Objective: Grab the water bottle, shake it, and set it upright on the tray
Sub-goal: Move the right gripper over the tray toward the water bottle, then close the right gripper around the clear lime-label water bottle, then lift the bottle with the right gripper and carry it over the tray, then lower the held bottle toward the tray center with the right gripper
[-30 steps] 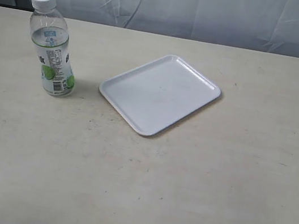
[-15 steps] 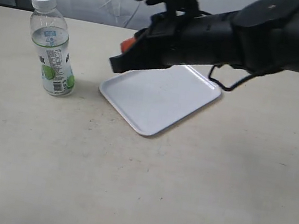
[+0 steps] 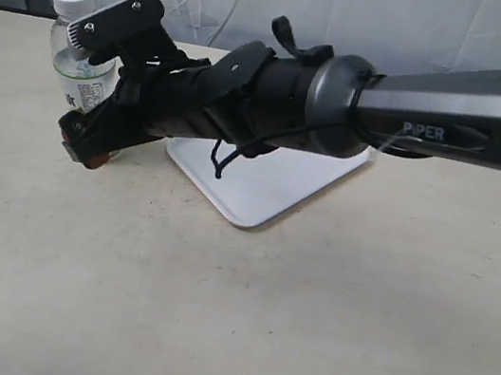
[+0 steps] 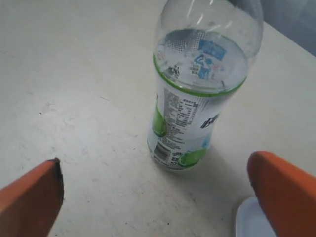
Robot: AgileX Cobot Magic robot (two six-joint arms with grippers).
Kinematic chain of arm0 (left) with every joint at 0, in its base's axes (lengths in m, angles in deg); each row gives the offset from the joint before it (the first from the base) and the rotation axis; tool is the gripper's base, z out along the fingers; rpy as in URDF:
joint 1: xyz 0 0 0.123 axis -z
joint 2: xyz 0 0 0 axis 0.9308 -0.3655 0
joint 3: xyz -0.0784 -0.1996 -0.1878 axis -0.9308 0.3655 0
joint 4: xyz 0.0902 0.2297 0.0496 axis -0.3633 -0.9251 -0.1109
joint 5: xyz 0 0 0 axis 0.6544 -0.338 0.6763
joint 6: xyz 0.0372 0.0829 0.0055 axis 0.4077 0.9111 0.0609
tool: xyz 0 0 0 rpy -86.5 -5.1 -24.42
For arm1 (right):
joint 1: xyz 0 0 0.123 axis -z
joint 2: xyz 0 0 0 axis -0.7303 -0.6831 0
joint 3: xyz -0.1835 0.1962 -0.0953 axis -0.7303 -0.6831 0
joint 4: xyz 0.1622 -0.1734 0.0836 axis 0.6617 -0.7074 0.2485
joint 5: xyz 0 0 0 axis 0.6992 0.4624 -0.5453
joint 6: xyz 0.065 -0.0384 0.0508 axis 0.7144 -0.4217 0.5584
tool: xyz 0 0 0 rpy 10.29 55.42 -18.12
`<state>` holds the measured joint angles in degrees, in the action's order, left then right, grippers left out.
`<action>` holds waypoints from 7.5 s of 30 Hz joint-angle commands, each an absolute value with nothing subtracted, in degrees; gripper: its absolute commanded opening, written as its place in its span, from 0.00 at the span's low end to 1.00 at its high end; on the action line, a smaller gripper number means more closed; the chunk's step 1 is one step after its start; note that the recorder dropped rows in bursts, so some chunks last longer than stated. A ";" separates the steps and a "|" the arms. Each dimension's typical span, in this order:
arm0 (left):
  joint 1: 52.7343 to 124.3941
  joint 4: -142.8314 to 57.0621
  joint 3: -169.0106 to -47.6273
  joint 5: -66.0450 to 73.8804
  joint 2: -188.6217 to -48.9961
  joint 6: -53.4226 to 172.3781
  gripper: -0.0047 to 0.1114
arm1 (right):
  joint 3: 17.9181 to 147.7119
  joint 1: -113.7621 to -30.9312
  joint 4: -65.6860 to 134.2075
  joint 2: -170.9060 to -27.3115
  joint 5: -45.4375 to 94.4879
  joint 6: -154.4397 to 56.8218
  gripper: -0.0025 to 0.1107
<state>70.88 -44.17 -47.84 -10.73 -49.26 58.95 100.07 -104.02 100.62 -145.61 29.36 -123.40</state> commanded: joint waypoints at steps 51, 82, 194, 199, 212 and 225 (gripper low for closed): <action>70.90 -44.13 -47.63 -10.19 -49.00 58.95 0.04 | 118.03 -106.90 96.28 -160.45 15.01 -116.91 0.94; 70.90 -44.13 -47.63 -10.19 -49.00 58.95 0.04 | 126.25 -106.90 96.20 -166.96 13.41 -114.96 0.94; 70.90 -43.96 -47.63 -10.19 -49.00 58.95 0.04 | 85.86 -99.19 134.21 -118.89 16.67 -156.77 0.02; 70.90 -44.13 -47.63 -10.19 -49.00 59.04 0.04 | 87.82 -99.55 134.21 -120.12 -5.18 -146.72 0.02; 70.90 -44.11 -47.63 -10.19 -49.00 58.89 0.04 | 86.78 -89.54 133.76 -125.71 19.82 -149.97 0.02; 70.90 -44.11 -47.63 -10.19 -49.00 58.92 0.04 | 87.89 -80.76 133.42 -136.91 36.22 -157.22 0.02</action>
<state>70.88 -44.20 -47.84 -10.73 -49.26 58.95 86.20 -80.90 133.62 -135.98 31.82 -154.20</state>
